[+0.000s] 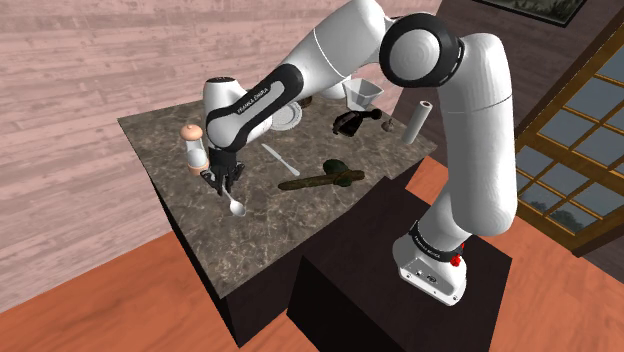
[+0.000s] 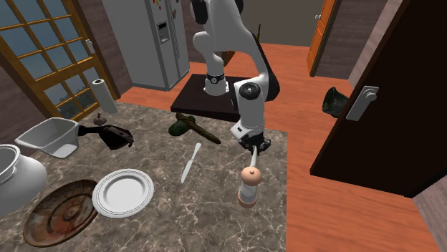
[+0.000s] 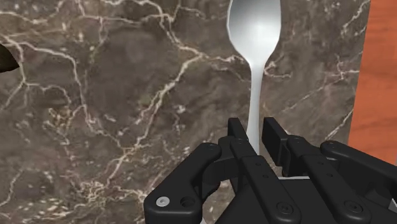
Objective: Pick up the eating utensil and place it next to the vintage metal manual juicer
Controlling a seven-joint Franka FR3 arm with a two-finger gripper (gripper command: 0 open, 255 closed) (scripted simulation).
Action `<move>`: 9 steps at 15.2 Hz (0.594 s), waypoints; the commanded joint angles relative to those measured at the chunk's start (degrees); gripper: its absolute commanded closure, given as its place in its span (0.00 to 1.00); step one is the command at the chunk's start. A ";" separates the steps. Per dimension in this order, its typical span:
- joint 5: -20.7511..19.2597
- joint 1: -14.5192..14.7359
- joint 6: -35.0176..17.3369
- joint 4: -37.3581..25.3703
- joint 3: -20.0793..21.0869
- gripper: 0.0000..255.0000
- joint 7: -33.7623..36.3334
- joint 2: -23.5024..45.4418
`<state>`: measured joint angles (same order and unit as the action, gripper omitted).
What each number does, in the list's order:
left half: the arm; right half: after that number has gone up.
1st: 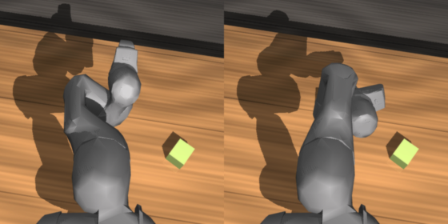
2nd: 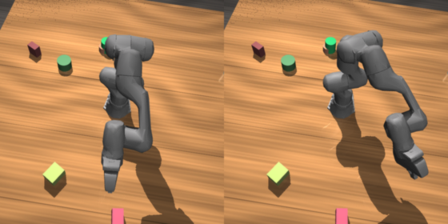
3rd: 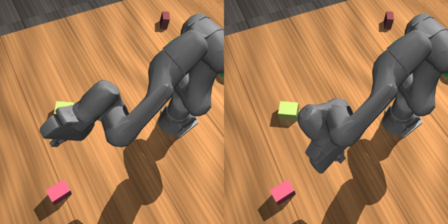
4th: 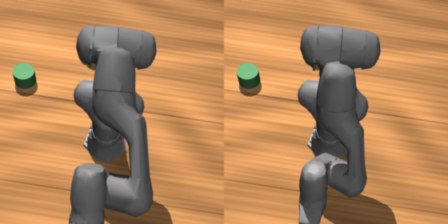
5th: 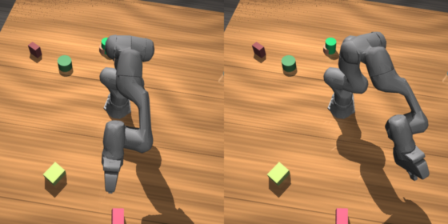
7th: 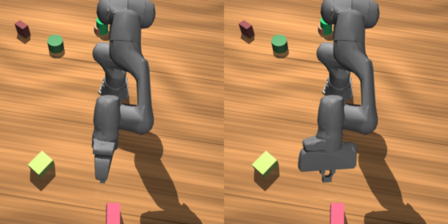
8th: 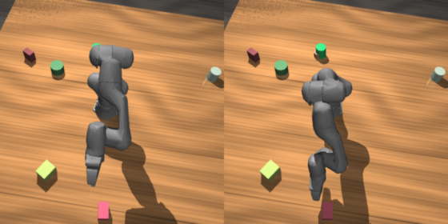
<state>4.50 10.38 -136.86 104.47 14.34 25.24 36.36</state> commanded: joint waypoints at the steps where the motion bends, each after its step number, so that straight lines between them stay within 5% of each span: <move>1: 0.17 -0.14 1.10 0.21 0.17 1.00 0.12 -1.30; 9: 0.75 -0.65 5.37 0.19 0.71 1.00 0.49 -5.64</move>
<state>5.16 9.89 -132.08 104.63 15.00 25.79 31.30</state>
